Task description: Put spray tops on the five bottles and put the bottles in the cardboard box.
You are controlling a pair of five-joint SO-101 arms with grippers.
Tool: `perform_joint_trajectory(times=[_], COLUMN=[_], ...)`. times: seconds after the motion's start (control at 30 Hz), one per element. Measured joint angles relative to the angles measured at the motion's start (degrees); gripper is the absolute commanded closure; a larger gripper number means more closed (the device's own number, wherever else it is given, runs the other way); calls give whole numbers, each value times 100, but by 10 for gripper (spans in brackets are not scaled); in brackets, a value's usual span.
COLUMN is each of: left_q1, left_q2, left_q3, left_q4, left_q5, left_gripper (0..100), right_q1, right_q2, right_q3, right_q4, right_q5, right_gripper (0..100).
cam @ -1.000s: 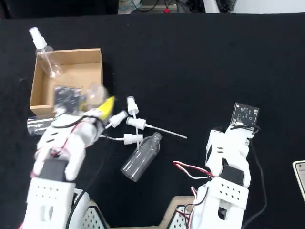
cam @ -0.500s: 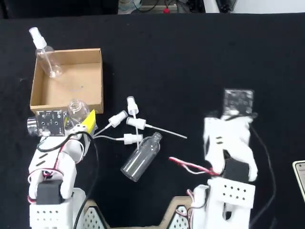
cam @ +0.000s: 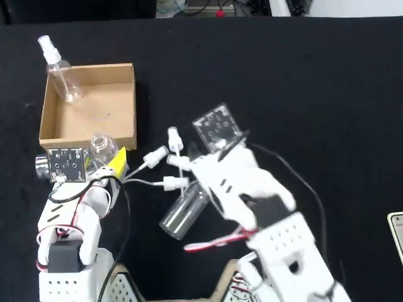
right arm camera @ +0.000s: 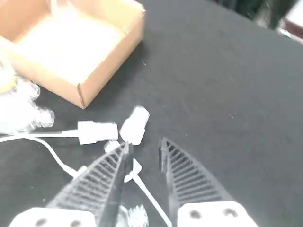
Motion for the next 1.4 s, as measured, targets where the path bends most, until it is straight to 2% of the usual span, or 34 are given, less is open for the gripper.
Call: perform_joint_trajectory(times=[0.17, 0.23, 0.33, 0.6, 1.1, 1.33, 1.4], left_q1=[0, 0, 0, 0, 0, 0, 0], left_q2=[0, 0, 0, 0, -9, -9, -9], left_q3=[0, 0, 0, 18, 70, 70, 70], left_q4=[0, 0, 0, 0, 0, 0, 0], left_q5=[0, 0, 0, 0, 0, 0, 0], left_gripper=[787, 787, 787, 787, 787, 787, 787], right_q1=[-44, -114, -264, -475, -299, -290, -281], right_q2=[1574, 2180, 2989, 4853, 6945, 7543, 7763], right_q3=[-651, -993, -1451, -2646, -3815, -4527, -4800], right_q4=[-615, -695, -747, -747, -738, -18, 220], right_q5=[-1037, -1336, -1635, -2303, -2382, -2382, -2382], right_gripper=[897, 862, 801, 807, 807, 809, 838])
